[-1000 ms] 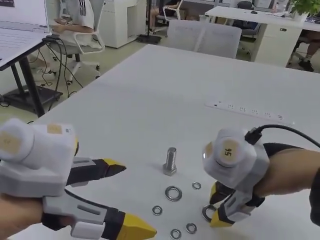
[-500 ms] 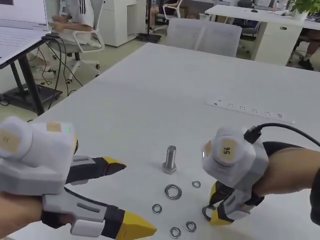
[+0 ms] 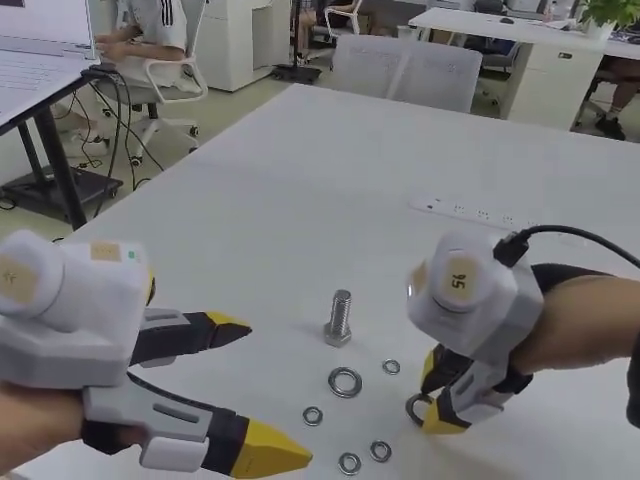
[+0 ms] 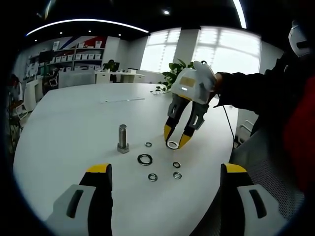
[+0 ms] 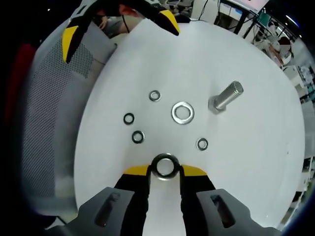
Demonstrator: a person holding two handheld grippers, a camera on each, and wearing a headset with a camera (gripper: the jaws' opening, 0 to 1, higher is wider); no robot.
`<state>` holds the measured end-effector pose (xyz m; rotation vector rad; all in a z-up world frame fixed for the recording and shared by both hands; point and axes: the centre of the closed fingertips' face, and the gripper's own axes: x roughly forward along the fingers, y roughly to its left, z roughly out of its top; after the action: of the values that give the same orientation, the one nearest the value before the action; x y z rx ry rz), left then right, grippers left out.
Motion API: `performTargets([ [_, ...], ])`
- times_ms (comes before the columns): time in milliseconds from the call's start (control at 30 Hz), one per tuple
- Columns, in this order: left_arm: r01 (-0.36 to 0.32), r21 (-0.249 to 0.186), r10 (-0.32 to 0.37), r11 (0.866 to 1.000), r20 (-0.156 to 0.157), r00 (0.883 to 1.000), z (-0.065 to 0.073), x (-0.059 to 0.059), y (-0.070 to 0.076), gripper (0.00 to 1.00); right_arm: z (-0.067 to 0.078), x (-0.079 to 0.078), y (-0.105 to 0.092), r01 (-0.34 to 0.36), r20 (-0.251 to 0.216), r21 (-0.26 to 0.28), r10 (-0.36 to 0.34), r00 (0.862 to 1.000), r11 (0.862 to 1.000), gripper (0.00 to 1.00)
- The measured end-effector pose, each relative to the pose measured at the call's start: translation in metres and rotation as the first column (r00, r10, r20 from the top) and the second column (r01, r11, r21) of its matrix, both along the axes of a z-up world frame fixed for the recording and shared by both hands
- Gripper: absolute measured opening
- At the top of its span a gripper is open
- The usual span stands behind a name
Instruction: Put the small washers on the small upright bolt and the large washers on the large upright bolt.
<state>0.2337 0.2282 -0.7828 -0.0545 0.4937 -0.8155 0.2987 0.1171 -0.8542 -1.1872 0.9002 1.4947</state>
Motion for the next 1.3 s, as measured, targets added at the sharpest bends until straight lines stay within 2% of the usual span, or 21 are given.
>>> performTargets([
  [200,-0.003,0.000,0.003,1.000,0.006,1.000,0.001,0.001,0.001,0.91,0.017,0.006,0.005,-0.001,-0.004,0.014,0.001,1.000,1.000,0.24],
  [567,-0.009,-0.004,0.009,1.000,0.015,1.000,0.003,0.001,0.002,0.91,0.047,0.015,0.014,-0.007,0.024,0.050,0.006,1.000,0.999,0.24],
  [833,-0.021,-0.007,0.021,1.000,0.033,0.999,0.006,0.003,0.005,0.90,0.056,0.021,0.018,-0.009,0.051,0.051,0.006,0.999,0.999,0.24],
  [1033,-0.048,0.002,0.048,0.999,0.062,0.997,0.009,0.007,0.011,0.90,0.066,0.026,0.028,-0.009,0.065,0.074,0.004,0.998,0.997,0.24],
  [1300,-0.071,0.016,0.070,0.997,0.082,0.994,0.010,0.010,0.016,0.89,0.072,0.030,0.041,-0.025,0.080,0.092,0.017,0.997,0.995,0.24],
])
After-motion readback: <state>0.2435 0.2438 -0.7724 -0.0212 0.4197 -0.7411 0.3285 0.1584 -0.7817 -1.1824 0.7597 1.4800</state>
